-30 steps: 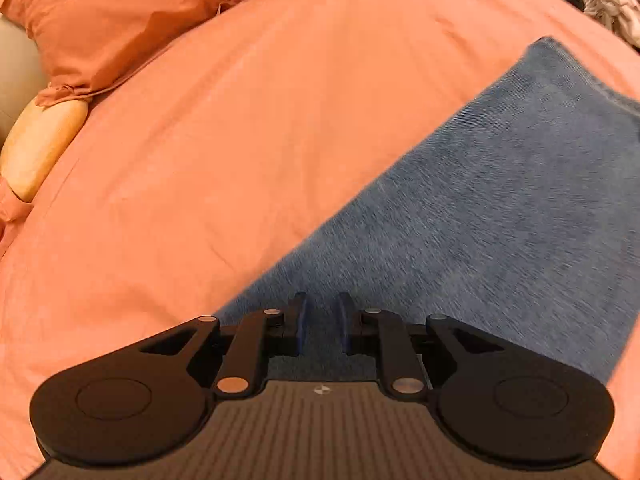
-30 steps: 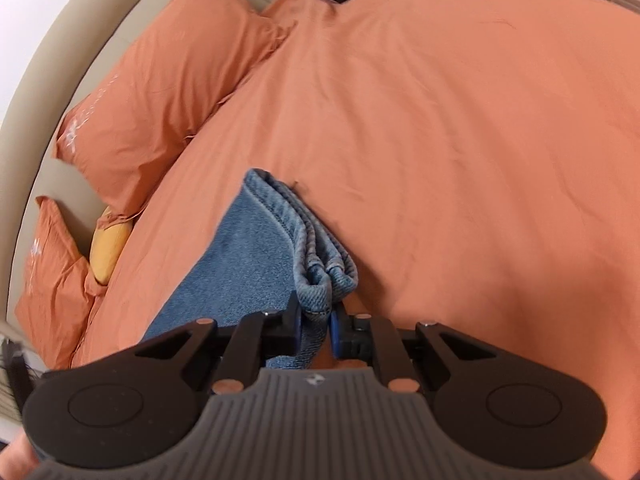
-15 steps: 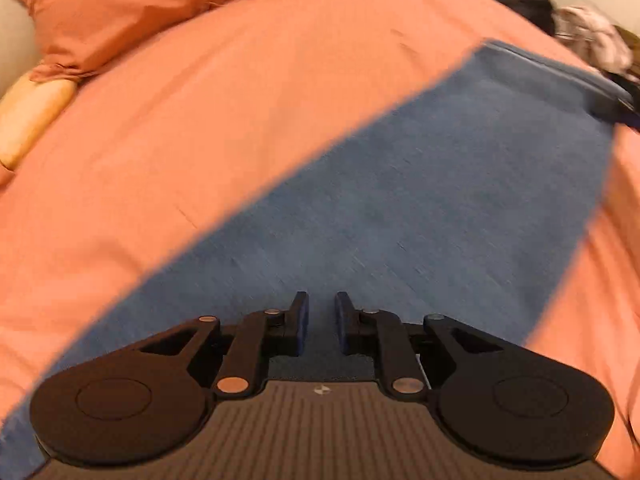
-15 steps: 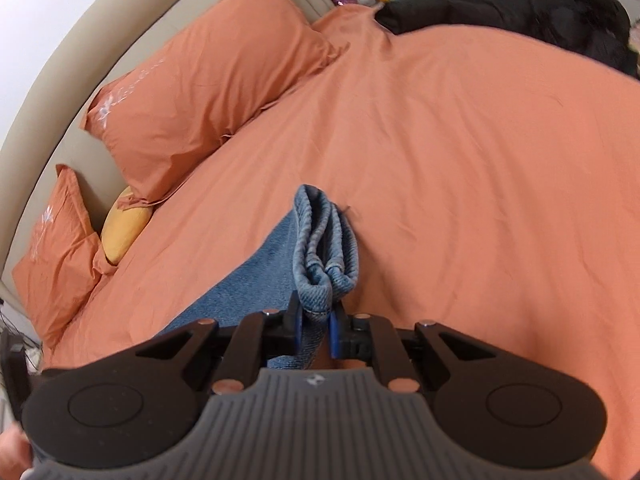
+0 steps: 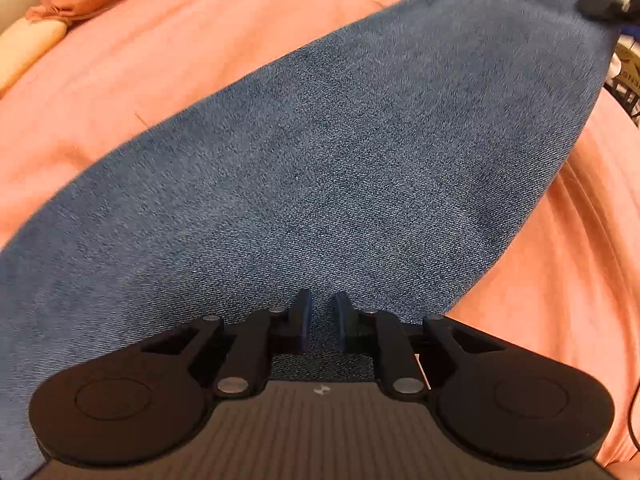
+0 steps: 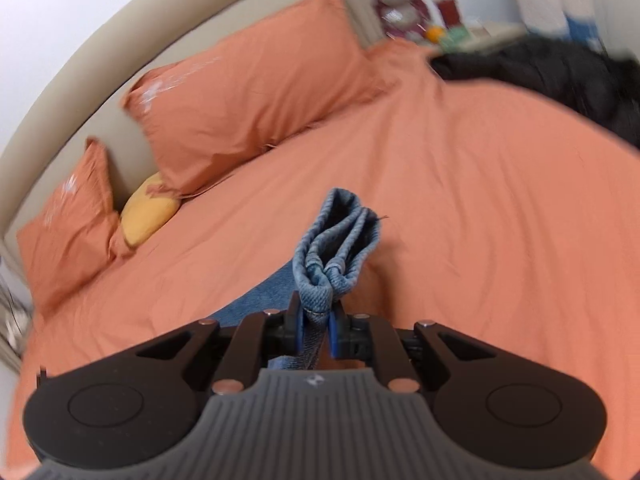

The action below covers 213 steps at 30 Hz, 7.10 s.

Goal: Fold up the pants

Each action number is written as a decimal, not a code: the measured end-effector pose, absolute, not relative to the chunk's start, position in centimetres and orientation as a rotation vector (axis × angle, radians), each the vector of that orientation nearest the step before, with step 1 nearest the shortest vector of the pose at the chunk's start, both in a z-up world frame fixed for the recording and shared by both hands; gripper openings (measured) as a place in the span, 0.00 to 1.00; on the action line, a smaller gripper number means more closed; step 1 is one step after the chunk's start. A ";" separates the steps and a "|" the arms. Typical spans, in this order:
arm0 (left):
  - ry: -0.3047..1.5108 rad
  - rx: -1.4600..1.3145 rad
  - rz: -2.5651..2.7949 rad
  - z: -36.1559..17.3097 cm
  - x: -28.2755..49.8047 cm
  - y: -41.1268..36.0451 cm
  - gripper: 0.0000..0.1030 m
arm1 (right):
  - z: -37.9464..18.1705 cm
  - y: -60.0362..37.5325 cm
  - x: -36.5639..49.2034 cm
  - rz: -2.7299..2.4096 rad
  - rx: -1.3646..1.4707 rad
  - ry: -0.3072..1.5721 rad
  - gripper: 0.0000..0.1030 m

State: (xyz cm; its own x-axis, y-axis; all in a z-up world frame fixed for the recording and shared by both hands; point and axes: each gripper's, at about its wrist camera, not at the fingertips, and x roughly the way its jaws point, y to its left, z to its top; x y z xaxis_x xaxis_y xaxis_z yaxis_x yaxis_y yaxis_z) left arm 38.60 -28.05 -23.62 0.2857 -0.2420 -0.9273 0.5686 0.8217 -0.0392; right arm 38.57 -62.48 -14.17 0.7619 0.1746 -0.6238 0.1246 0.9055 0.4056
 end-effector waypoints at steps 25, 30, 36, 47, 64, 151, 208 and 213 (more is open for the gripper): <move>0.972 0.183 -0.292 -11.7 31.1 -1.9 0.20 | -10.8 -21.3 35.1 0.466 -0.158 0.849 0.08; 0.994 0.121 -0.270 -12.8 30.1 2.1 0.22 | -17.7 -15.8 35.7 0.489 -0.217 0.970 0.08; 1.037 0.142 -0.248 -14.7 29.9 3.5 0.22 | -21.2 -14.1 36.1 0.468 -0.294 1.043 0.17; 1.055 0.095 -0.273 -15.3 31.1 3.5 0.29 | -20.4 -13.1 40.8 0.426 -0.138 1.176 0.26; 1.069 -0.062 -0.361 -16.0 33.0 1.3 0.29 | -21.6 -14.8 39.3 0.557 -0.066 1.216 0.11; 1.180 0.200 -0.249 -17.4 31.6 -5.0 0.39 | -21.5 -32.7 41.5 0.277 -0.372 1.134 0.30; 0.600 -0.541 0.030 -7.4 26.9 19.7 0.32 | -21.6 -14.5 44.1 0.928 -0.827 1.085 0.40; 0.547 -0.390 -0.042 -2.6 27.5 12.2 0.31 | -18.6 -21.7 44.2 0.854 -0.569 1.068 0.46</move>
State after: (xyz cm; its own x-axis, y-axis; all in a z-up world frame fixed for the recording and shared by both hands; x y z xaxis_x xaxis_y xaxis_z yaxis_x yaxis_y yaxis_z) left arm 27.51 12.16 -2.60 0.8549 -0.1415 -0.4991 -0.0641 0.9259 -0.3723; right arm 44.19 -21.68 -18.59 0.2240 0.3221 -0.9198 -0.8263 0.5632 -0.0040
